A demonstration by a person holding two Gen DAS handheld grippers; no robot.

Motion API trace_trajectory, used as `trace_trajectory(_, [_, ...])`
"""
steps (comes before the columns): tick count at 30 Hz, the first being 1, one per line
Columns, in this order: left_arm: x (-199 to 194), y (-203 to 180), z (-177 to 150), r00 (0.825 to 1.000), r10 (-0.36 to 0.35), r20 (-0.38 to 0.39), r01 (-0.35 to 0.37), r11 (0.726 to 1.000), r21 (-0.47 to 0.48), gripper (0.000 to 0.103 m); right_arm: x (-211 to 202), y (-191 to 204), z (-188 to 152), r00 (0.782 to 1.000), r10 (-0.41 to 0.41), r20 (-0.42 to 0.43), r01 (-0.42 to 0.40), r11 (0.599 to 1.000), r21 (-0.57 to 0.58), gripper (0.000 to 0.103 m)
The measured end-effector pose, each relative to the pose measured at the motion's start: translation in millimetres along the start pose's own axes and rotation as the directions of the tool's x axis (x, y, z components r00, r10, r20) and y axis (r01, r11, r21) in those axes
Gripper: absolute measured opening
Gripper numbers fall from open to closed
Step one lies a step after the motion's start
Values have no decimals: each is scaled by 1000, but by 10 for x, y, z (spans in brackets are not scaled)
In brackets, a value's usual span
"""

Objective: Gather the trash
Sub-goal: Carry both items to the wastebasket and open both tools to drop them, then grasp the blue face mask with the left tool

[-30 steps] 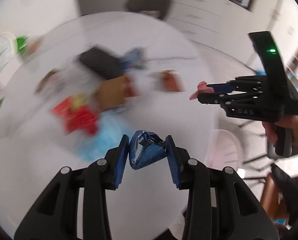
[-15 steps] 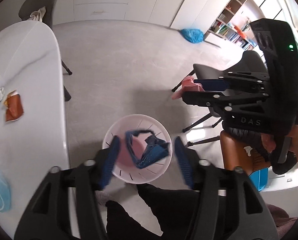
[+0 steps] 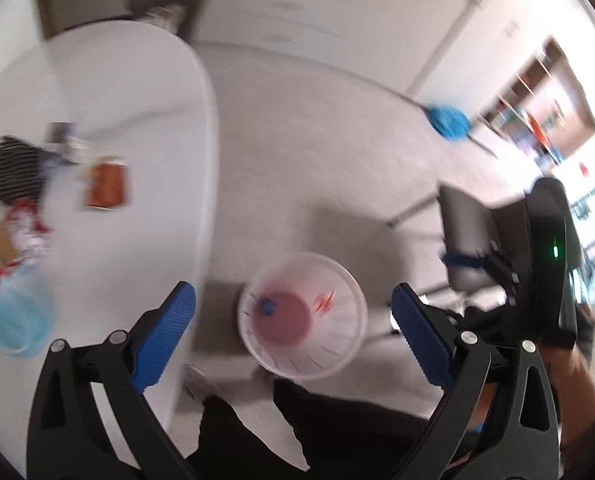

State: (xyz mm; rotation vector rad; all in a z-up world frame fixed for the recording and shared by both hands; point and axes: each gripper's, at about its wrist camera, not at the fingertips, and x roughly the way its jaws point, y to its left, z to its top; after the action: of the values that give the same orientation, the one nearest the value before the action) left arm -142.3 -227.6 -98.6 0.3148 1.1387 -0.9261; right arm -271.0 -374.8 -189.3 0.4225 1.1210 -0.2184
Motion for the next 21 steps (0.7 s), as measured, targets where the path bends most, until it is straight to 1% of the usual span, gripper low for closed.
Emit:
trace_trajectory(3, [-269, 222, 87, 996, 59, 61, -56, 997, -51, 94, -110, -16, 65, 998, -50, 33, 48, 997, 63, 100])
trace_trajectory(5, [-479, 374, 104, 987, 113, 112, -106, 992, -74, 95, -242, 19, 123, 993, -88, 79, 81, 993, 86, 101])
trace_trajectory(6, [-593, 448, 92, 979, 147, 141, -136, 987, -82, 95, -299, 42, 154, 990, -105, 99, 96, 991, 94, 101])
trace_trajectory(8, [-734, 555, 82, 967, 189, 172, -175, 980, -97, 95, -417, 115, 246, 981, -142, 134, 128, 986, 108, 101])
trace_trajectory(10, [-857, 696, 29, 955, 232, 184, -211, 970, -124, 95, -497, 186, 343, 974, -156, 163, 138, 984, 115, 101])
trace_trajectory(11, [-892, 758, -18, 953, 242, 184, -220, 966, -135, 95, -541, 247, 402, 971, -157, 181, 138, 984, 113, 101])
trace_trajectory(14, [-1014, 1025, -143, 940, 289, 181, -257, 949, -183, 95, -600, 431, 556, 967, -140, 214, 121, 987, 103, 101])
trace_trajectory(16, [-1063, 1197, -244, 932, 320, 173, -280, 935, -218, 95, -592, 586, 655, 966, -122, 228, 107, 991, 76, 101])
trace_trajectory(18, [-1081, 1370, -354, 928, 336, 161, -291, 924, -249, 95, -572, 737, 726, 966, -117, 232, 108, 993, 47, 101])
trace_trajectory(19, [-1087, 1497, -407, 923, 353, 151, -304, 912, -274, 95, -540, 846, 778, 966, -111, 233, 108, 994, 22, 101])
trace_trajectory(21, [-1084, 1647, -475, 919, 367, 141, -315, 902, -294, 95, -490, 1025, 835, 967, -96, 235, 102, 995, -16, 101])
